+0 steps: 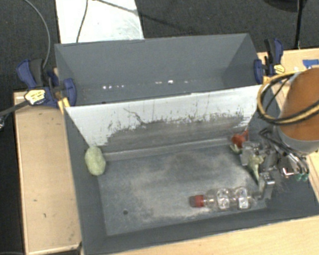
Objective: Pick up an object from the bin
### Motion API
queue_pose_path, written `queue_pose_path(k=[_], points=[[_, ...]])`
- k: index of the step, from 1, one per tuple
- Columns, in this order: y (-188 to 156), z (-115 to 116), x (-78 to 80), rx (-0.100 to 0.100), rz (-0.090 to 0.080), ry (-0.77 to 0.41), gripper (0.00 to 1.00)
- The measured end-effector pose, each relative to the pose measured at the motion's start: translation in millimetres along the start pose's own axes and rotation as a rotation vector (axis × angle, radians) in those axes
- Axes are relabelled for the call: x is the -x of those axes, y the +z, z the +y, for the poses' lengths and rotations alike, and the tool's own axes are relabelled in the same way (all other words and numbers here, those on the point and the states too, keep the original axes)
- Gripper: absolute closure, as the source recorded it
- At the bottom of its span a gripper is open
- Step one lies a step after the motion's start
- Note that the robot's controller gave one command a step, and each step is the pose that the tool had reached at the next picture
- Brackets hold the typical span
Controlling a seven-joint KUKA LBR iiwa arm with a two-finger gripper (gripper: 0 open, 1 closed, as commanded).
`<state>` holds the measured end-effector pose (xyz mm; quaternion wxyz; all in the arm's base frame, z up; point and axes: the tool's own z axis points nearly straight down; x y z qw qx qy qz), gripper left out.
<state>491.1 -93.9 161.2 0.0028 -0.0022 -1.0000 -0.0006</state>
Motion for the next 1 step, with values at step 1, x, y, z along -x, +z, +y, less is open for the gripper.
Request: queue_pose_path(k=[1], points=[[-4.1,0.2,1.9,-0.001,-0.008,-0.003,0.0]])
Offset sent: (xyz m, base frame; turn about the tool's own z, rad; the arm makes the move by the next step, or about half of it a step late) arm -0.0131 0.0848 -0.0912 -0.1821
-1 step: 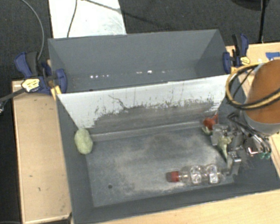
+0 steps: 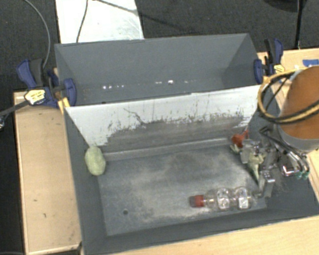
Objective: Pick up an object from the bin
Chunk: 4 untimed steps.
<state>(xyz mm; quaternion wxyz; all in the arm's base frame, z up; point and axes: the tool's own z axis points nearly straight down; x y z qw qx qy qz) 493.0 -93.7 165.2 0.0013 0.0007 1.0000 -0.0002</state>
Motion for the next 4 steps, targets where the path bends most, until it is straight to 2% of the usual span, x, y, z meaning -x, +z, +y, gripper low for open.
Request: queue_pose_path(k=[1,2,3,4], points=[[37.8,33.3,-4.9,-0.001,-0.003,-0.075,0.0],[73.0,38.4,-0.8,0.002,0.001,-0.281,0.0],[95.1,41.8,1.6,-0.001,-0.002,-0.375,1.0],[95.1,41.8,1.6,-0.001,-0.002,-0.377,1.0]])
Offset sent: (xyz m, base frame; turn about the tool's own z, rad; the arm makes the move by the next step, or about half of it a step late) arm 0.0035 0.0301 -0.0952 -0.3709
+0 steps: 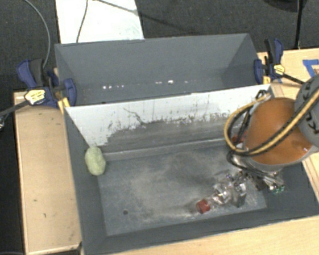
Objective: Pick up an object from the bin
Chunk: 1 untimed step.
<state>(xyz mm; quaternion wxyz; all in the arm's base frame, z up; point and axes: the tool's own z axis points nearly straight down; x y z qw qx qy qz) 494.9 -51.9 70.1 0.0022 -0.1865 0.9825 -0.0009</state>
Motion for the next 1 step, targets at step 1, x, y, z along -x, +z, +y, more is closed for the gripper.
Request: queue_pose_path(k=[1], points=[[-0.9,0.2,-0.1,0.0,0.0,-0.001,1.0]])
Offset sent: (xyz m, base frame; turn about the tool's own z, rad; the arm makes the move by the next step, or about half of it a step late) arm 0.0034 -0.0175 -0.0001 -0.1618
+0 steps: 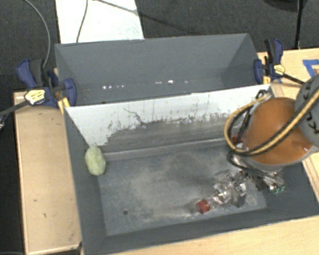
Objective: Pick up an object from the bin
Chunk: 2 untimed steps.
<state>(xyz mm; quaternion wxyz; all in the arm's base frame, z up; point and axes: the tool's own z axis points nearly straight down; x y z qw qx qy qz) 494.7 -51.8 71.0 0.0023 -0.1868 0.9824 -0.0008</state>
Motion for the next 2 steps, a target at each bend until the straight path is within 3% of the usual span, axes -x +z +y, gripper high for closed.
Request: queue_pose_path(k=[1,2], points=[[-42.6,-2.4,0.5,-0.001,-0.003,-0.019,1.0],[-151.3,-16.2,11.0,-0.001,-0.003,-0.012,1.0]])
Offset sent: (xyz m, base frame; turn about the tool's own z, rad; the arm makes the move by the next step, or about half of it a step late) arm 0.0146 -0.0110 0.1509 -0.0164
